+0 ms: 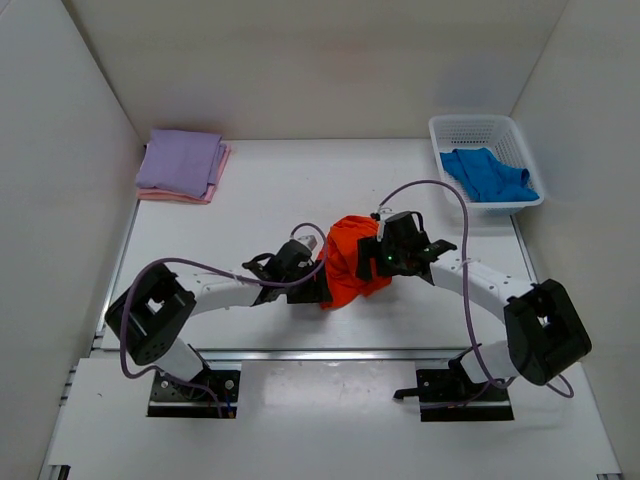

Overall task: Fold and stack the t-shirts
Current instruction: Flatten out the tshirt

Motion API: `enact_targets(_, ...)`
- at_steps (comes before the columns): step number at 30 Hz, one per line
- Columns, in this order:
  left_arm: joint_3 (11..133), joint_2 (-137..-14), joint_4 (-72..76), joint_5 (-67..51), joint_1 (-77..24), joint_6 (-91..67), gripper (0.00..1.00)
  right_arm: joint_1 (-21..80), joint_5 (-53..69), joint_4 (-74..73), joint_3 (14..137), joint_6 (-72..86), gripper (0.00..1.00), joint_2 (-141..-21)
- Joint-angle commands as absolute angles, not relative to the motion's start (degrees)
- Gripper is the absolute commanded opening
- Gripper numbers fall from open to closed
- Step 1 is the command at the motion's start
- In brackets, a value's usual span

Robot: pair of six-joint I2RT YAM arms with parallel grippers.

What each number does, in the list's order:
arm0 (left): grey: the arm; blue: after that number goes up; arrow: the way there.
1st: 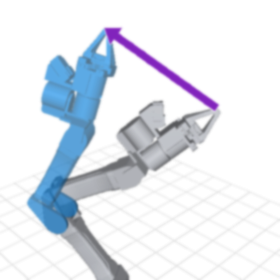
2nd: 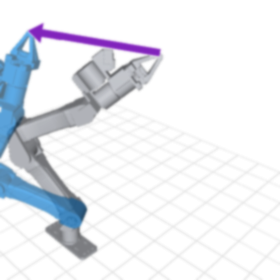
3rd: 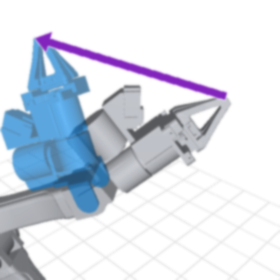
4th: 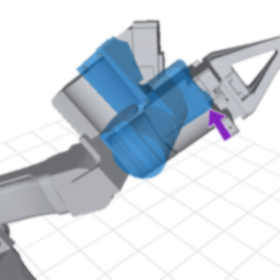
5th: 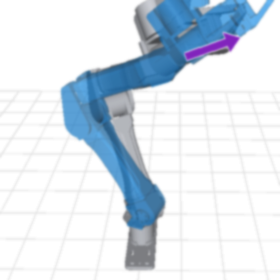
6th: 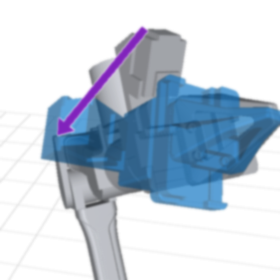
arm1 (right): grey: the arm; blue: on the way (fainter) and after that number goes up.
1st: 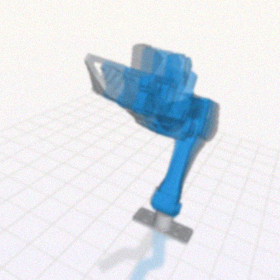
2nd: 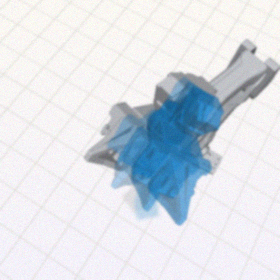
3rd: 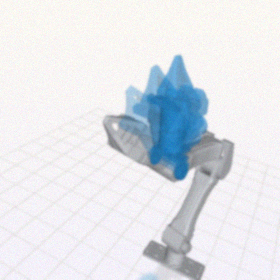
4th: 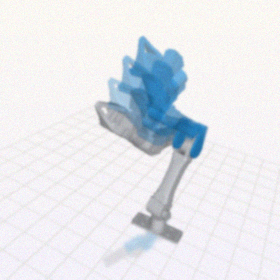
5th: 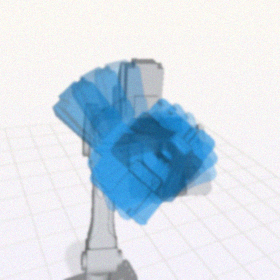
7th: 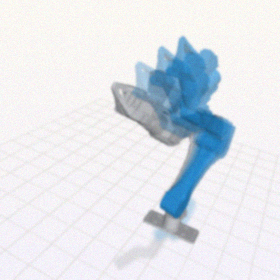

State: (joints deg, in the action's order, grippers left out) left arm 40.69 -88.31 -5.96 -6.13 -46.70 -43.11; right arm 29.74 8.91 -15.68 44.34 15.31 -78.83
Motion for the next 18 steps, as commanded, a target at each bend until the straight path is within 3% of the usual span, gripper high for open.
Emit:
enact_targets(1, 40.9, -90.5, -5.9, -0.7, -47.3, -45.5, 0.7, 30.5, 10.2, -8.7, 44.4, 16.0, 0.71, -80.4)
enact_targets(4, 42.3, -91.9, -6.6, -0.2, -47.1, -46.1, 0.71, 31.2, 11.6, -7.1, 45.0, 16.3, 0.63, -82.0)
enact_targets(6, 43.5, -93.5, -7.5, -0.1, -47.1, -45.8, 0.73, 31.4, 12.4, -6.9, 45.4, 16.5, 0.52, -83.2)
enact_targets(8, 44.6, -95.8, -7.4, -0.2, -47.2, -45.4, 0.61, 32.1, 12.7, -7.2, 46.1, 16.7, 0.38, -85.0)
enact_targets(9, 44.9, -96.3, -7.3, -0.1, -47.1, -45.4, 0.34, 31.6, 13.1, -7.6, 46.6, 16.6, 0.18, -85.3)
enact_targets(10, 45.0, -97.1, -7.4, -0.4, -47.1, -45.3, 0.04, 31.9, 13.7, -8.3, 47.5, 16.0, 0.08, -86.0)
enact_targets(11, 44.8, -97.1, -7.7, -0.1, -46.9, -44.7, 0.0, 31.4, 13.4, -9.2, 48.5, 16.3, 0.0, -86.3)
enact_targets(15, 43.9, -92.4, -12.3, 1.7, -43.9, -41.8, 0.0, 30.0, 12.8, -14.8, 51.5, 15.3, 0.01, -81.3)
enact_targets(18, 43.4, -78.6, -17.6, 2.3, -36.0, -38.6, 0.0, 25.8, 13.0, -18.6, 54.5, 15.0, 0.0, -75.1)
